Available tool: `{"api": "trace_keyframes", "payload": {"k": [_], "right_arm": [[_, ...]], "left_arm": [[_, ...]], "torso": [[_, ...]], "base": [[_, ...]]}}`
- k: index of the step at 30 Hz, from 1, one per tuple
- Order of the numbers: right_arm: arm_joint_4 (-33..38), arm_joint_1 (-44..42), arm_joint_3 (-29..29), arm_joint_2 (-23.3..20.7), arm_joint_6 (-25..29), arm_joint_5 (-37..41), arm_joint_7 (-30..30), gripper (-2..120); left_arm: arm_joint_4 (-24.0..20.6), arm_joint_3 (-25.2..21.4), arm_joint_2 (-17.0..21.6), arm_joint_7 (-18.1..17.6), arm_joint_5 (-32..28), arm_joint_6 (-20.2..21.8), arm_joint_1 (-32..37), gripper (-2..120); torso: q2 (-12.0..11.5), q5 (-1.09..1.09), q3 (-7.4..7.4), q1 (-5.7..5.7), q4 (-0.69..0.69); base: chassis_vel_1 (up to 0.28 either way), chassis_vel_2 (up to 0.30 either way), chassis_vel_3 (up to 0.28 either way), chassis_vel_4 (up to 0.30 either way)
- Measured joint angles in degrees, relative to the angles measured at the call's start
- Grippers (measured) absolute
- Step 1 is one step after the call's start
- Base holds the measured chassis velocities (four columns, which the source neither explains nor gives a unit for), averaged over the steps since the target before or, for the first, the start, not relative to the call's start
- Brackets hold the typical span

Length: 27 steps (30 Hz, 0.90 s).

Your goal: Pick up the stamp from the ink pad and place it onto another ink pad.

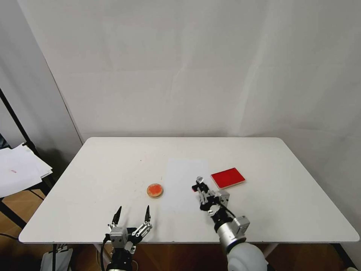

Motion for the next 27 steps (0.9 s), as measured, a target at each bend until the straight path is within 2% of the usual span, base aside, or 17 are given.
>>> {"api": "trace_keyframes", "payload": {"k": [11,27], "right_arm": [[-1.9,4.5,-1.4,-0.3,-2.1,0.2,1.0,7],[-1.9,2.7,-2.6,-2.0,-5.2,0.0,2.4,7]], "left_arm": [[0.0,0.0,0.0,0.0,0.0,0.0,0.0,102],[0.0,0.0,0.0,0.0,0.0,0.0,0.0,102]], "torso": [[0.0,0.00,0.00,0.01,0.01],[0.0,0.01,0.00,0.00,0.01]], "base": [[0.000,0.000,0.000,0.000],[0.000,0.000,0.000,0.000]]}}
